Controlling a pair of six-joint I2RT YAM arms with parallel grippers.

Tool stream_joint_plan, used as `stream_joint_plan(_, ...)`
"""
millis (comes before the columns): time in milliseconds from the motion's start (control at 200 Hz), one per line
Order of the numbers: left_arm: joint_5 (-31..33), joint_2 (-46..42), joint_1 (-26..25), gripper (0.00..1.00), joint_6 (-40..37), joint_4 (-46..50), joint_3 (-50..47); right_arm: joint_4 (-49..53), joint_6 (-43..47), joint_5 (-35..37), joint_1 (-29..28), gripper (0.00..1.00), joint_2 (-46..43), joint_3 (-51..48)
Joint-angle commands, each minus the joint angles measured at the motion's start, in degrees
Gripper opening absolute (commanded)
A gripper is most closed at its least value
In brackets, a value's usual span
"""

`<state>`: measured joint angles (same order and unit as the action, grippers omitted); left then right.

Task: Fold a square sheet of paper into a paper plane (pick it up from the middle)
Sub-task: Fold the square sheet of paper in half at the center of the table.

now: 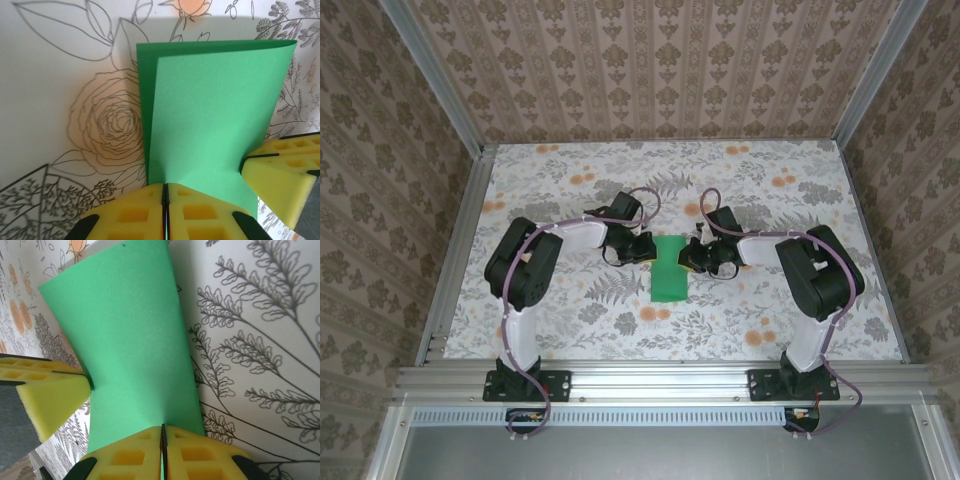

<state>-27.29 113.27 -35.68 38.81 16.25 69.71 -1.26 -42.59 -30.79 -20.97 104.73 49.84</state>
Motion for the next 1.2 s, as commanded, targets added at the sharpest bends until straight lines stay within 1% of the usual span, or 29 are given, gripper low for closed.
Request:
stream_joint_plan(0,-2.24,-3.26,0.96,0.13,0.77,-1.43,-0.58,3.37,3.76,-1.43,-0.86,0.12,2.50,1.75)
stream_joint_plan(160,-2.07,-4.29,1.49,0.16,1.52,-3.59,-0.93,5.95,8.52,-3.30,-2.71,0.12,4.32,4.97)
stream_joint_plan(295,-1.80,-3.97,1.67,0.17,1.57,-4.27,-0.56,8.10,11.28,-4.10,-4.15,0.12,6.33,8.22)
stream_joint_plan(385,-1.55,-2.42,1.67,0.17,1.53,-3.77,0.48,7.53,10.86,-4.24,-4.19,0.12,6.08,8.60)
stream_joint_plan(570,-1.46,1.08,1.67,0.12,1.32,-3.73,2.29,7.22,10.15,-4.97,-4.17,0.12,4.60,8.90)
stream_joint_plan(745,0.95,3.45,1.67,0.10,0.53,-1.31,3.40,7.05,9.73,-5.50,-4.17,0.12,5.19,8.35)
stream_joint_plan(1050,3.73,5.81,1.58,0.09,0.06,1.62,3.94,5.75,8.10,-8.43,-4.25,0.13,1.89,5.75)
stream_joint_plan(1195,4.43,6.24,1.58,0.09,0.28,2.09,4.02,6.87,7.61,-7.42,-4.43,0.13,1.44,3.19)
